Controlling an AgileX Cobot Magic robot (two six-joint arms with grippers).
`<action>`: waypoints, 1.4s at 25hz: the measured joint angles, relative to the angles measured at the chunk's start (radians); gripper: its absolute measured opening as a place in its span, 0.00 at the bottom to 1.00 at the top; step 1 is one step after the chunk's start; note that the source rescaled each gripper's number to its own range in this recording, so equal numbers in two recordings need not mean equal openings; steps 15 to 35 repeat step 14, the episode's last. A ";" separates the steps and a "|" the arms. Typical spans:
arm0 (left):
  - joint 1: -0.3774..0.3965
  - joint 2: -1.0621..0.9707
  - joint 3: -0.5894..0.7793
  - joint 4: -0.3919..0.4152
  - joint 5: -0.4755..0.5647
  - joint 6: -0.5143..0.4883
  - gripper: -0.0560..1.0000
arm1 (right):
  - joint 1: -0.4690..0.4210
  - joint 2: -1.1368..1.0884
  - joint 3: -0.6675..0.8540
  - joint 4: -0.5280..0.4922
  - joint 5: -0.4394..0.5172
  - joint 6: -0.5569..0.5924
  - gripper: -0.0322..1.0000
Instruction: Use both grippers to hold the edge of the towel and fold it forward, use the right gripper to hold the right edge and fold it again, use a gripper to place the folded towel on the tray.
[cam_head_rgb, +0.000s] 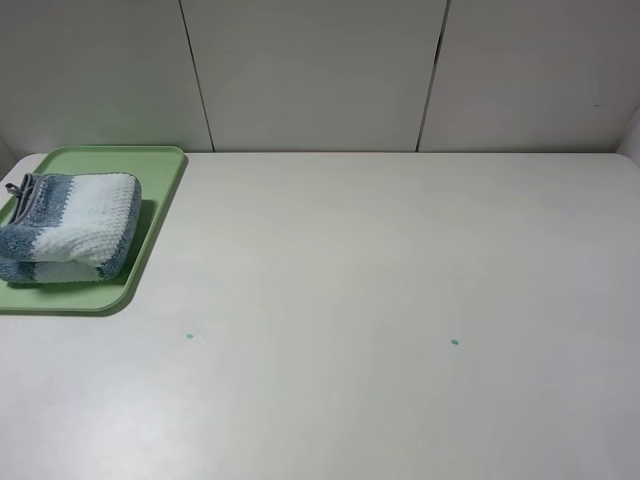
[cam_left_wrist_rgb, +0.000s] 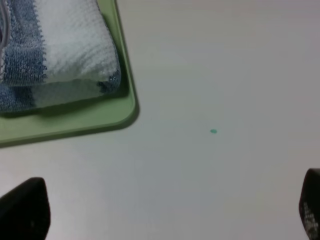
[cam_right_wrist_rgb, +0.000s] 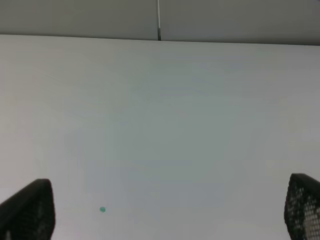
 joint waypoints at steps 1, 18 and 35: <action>0.000 0.000 0.000 0.000 0.000 0.000 1.00 | 0.000 0.000 0.000 0.000 0.000 0.000 1.00; 0.000 0.000 0.000 0.000 0.000 0.000 1.00 | 0.000 0.000 0.000 0.000 0.000 0.000 1.00; 0.000 0.000 0.000 0.000 0.000 0.000 1.00 | 0.000 0.000 0.000 0.000 0.000 0.000 1.00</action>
